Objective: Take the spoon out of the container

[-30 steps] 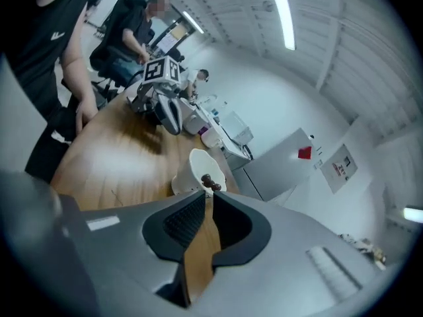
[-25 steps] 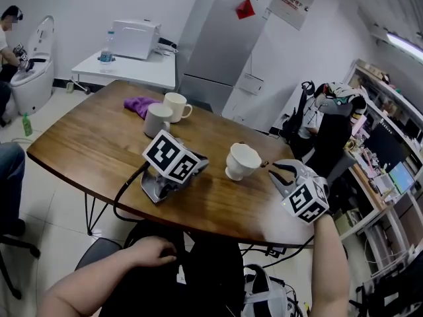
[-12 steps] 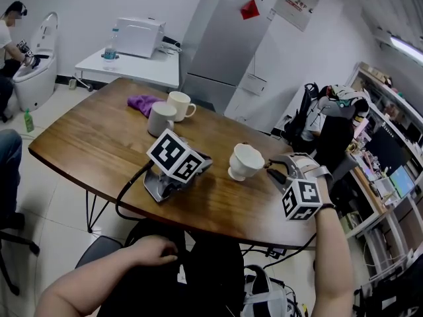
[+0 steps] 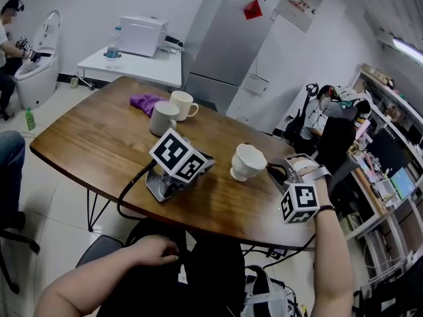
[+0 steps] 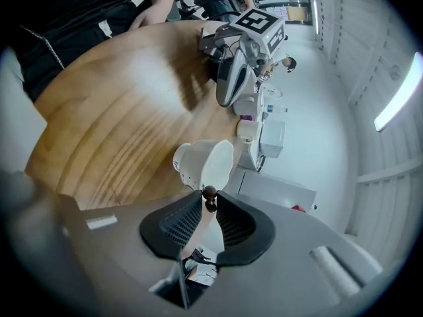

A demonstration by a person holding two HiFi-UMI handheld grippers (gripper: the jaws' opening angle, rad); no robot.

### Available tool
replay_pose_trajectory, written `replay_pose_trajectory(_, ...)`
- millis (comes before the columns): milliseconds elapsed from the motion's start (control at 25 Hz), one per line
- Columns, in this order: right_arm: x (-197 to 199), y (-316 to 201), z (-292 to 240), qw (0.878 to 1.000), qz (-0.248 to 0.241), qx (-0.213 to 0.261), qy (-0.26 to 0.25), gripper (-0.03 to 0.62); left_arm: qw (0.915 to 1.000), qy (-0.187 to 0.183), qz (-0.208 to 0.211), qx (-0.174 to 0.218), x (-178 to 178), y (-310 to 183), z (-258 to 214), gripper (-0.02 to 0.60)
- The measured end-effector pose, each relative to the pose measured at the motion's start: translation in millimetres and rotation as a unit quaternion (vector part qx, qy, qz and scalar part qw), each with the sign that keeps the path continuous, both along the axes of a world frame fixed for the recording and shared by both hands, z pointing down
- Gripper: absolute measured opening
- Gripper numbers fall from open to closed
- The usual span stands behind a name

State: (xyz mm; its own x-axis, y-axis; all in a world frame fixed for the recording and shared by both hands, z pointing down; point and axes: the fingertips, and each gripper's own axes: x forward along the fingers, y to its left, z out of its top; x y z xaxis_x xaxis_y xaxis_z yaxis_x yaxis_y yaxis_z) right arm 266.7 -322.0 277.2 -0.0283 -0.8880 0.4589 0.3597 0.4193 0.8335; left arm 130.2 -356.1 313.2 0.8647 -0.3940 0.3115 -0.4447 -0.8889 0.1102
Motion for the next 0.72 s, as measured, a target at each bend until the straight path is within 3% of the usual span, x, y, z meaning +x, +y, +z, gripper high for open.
replay_pose_trajectory(720, 8, 6, -29, 0.997, -0.001, 0.054, -0.046, 0.064, 1.0, 0.001, 0.001, 0.0, -1, -1, 2, 0.012)
